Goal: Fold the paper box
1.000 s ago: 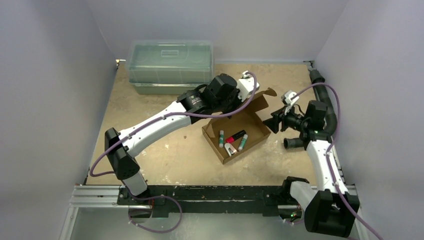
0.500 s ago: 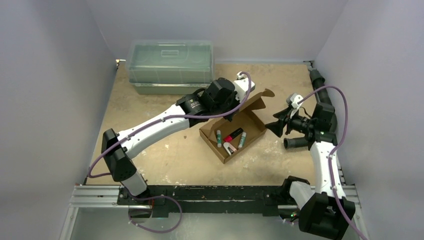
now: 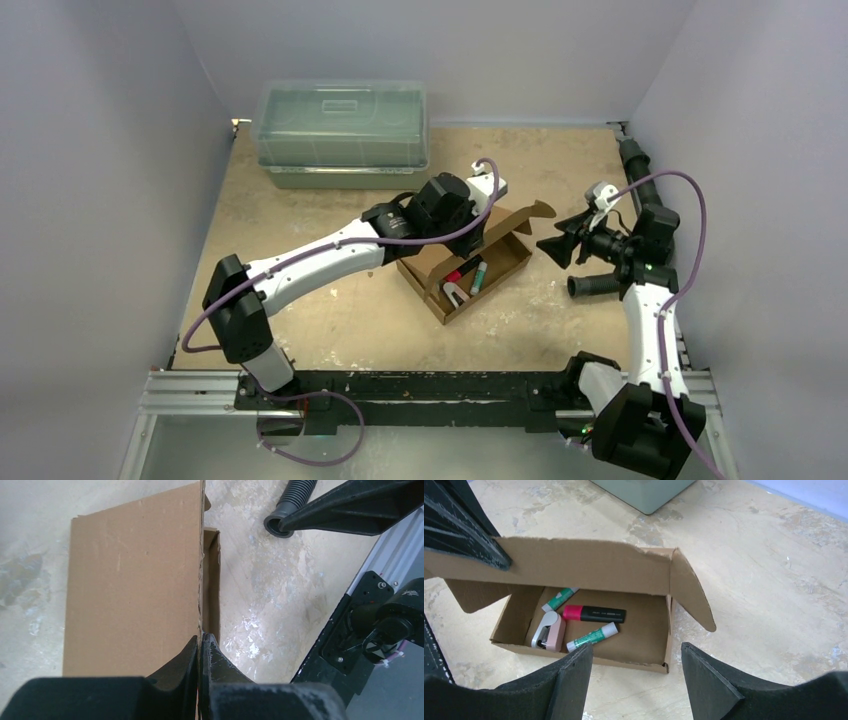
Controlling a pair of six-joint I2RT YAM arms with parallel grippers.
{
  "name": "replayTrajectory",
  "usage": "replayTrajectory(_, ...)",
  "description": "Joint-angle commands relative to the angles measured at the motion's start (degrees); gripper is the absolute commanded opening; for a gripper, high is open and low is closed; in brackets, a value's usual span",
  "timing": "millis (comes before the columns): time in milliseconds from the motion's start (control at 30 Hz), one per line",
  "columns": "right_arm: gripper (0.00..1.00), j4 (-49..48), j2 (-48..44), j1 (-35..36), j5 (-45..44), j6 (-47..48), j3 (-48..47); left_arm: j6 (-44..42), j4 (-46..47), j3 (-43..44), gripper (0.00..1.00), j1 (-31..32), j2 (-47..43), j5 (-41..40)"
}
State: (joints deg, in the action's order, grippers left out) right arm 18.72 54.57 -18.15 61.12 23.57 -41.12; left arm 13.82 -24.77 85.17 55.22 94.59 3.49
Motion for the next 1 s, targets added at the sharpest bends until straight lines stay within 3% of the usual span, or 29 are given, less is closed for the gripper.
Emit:
replayTrajectory(0,0.68,-2.11,-0.95,-0.60,1.01,-1.90,-0.76,3.22,3.92,-2.50,0.00,0.06,-0.28,1.24)
replayTrajectory(367,0.68,-2.00,-1.31,-2.43,3.42,-2.10,-1.06,6.01,7.74,-8.12,0.00,0.06,0.66,2.98)
replayTrajectory(967,0.68,-1.93,-0.87,-2.85,4.00,-1.88,-0.93,5.56,7.86,-9.95,0.00,0.06,4.41,5.64)
